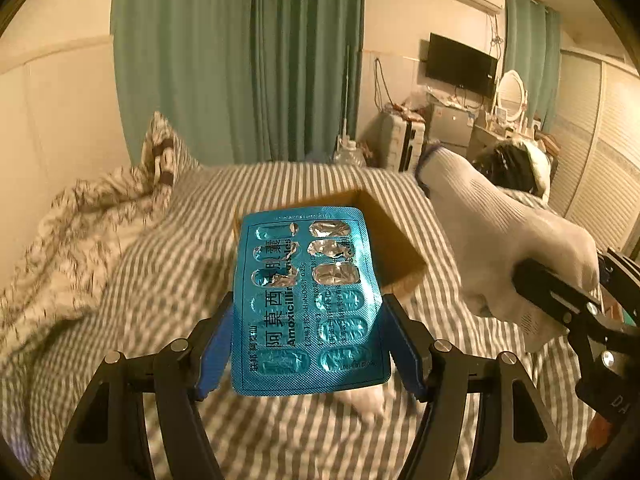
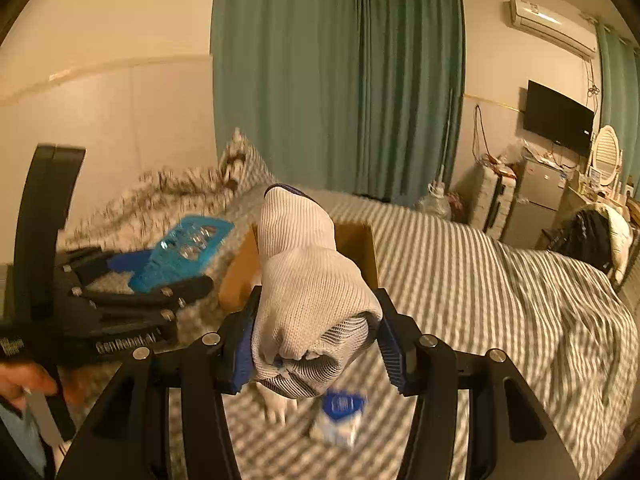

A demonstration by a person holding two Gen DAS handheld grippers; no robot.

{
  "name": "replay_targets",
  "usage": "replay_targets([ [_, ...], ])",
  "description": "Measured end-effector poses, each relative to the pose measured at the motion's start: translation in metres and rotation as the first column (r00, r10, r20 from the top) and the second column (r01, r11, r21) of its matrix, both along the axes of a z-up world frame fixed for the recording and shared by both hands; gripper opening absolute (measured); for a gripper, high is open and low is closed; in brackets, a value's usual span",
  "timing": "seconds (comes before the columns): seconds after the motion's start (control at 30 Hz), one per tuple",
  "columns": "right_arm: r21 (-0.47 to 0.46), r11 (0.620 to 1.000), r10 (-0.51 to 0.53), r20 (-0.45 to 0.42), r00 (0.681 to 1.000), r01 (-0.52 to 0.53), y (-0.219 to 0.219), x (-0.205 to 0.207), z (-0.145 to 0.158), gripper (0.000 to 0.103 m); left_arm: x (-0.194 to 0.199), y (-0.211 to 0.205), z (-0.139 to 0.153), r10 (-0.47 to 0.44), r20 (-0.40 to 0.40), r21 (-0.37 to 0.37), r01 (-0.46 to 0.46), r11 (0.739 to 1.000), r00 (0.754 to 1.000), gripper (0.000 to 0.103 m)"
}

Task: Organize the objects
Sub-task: 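Carry the blister pack and sock into the box and release both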

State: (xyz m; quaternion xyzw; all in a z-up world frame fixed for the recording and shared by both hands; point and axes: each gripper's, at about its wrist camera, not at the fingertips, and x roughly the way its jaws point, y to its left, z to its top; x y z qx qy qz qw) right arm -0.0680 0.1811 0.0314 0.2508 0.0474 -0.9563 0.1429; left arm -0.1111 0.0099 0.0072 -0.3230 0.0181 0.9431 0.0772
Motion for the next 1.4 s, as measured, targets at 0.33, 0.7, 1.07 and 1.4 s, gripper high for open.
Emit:
replay_targets([
  [0.33, 0.079, 0.997, -0.026, -0.011, 1.000, 0.027, -0.014, -0.109, 0.031, 0.052, -0.081, 0.017, 0.019, -0.022, -0.031, -0.065, 0.020, 0.998, 0.999, 0.071],
  [0.7, 0.078, 0.996, -0.050, 0.138, 0.989, 0.039, -0.019, -0.206, -0.054, 0.052, -0.165, 0.014, -0.071, 0.002, 0.112, -0.071, 0.006, 0.997, 0.994, 0.071],
  [1.07, 0.078, 0.997, -0.015, 0.104, 0.994, 0.007, -0.025, -0.243, -0.086, 0.073, -0.185, 0.014, -0.087, -0.070, 0.052, -0.018, 0.071, 0.997, 0.996, 0.103],
  [1.4, 0.058, 0.996, -0.074, -0.009, 0.997, 0.074, -0.017, -0.188, -0.019, 0.086, -0.126, -0.005, -0.026, 0.009, -0.031, -0.050, -0.011, 0.999, 0.999, 0.103],
])
